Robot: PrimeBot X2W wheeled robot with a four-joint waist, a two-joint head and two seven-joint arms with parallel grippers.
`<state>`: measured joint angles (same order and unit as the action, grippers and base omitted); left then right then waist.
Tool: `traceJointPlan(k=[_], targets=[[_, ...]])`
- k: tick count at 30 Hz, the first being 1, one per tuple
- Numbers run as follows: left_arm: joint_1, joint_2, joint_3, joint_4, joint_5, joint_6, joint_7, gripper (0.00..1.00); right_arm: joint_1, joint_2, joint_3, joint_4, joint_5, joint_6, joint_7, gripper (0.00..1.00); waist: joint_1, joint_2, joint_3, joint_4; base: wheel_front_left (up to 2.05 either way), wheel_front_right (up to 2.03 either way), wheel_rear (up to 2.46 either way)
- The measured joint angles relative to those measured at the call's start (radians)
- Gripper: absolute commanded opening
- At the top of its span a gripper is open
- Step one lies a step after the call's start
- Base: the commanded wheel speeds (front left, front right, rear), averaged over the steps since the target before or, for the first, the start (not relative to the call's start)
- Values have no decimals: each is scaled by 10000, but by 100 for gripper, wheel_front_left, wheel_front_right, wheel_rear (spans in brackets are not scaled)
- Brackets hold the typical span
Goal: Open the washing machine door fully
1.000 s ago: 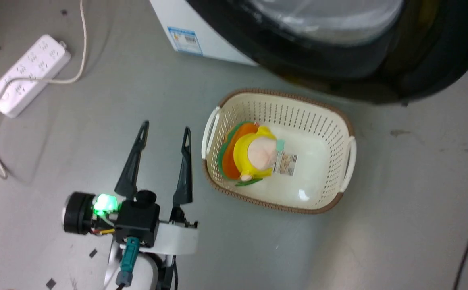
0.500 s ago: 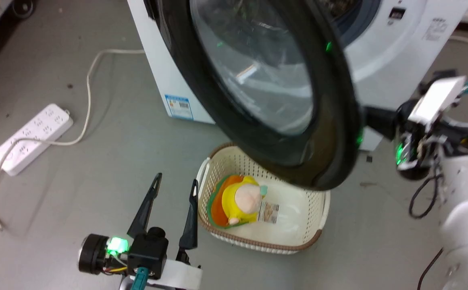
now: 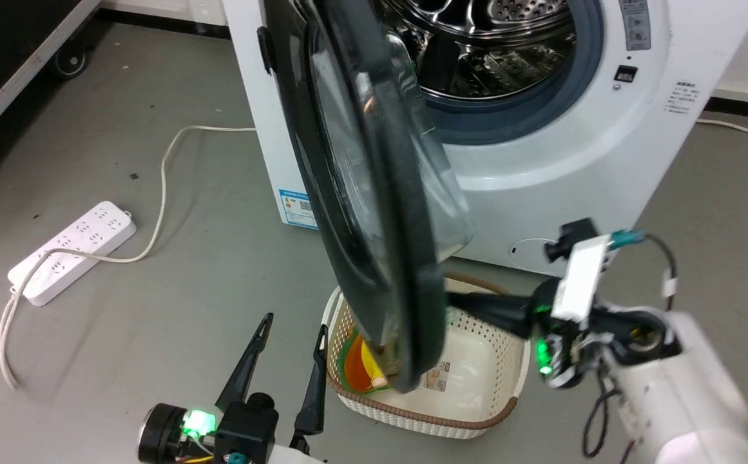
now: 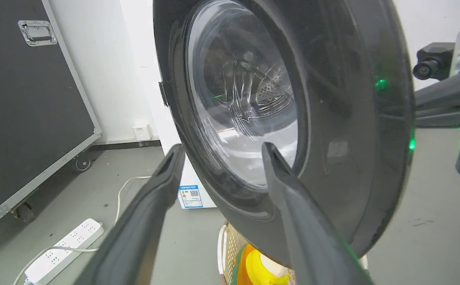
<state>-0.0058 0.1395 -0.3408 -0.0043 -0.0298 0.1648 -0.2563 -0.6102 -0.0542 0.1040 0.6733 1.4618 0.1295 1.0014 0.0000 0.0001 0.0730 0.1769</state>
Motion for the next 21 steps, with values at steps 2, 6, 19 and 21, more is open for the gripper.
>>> traceJointPlan(k=[2, 6, 19, 21], targets=[[12, -13, -2, 0, 0, -35, 0, 100, 191, 6, 713, -230, 431, 0, -389, 0, -1, 0, 19, 60, 0, 0, 0], [16, -69, 17, 21, 0, -105, 0, 100, 322, 13, 1735, -464, 963, 0, -1091, 0, 0, 0, 93, 186, 0, 0, 0], [27, 2, 539, 82, -90, -418, 0, 100, 381, -869, 1526, -1747, -525, 0, -4479, 100, 0, 0, -290, -103, 0, 0, 0], [34, -4, 662, 84, -138, -451, 0, 100, 613, -1325, 1384, -2571, -1390, 0, -5747, 100, 0, 0, -412, -250, 0, 0, 0]])
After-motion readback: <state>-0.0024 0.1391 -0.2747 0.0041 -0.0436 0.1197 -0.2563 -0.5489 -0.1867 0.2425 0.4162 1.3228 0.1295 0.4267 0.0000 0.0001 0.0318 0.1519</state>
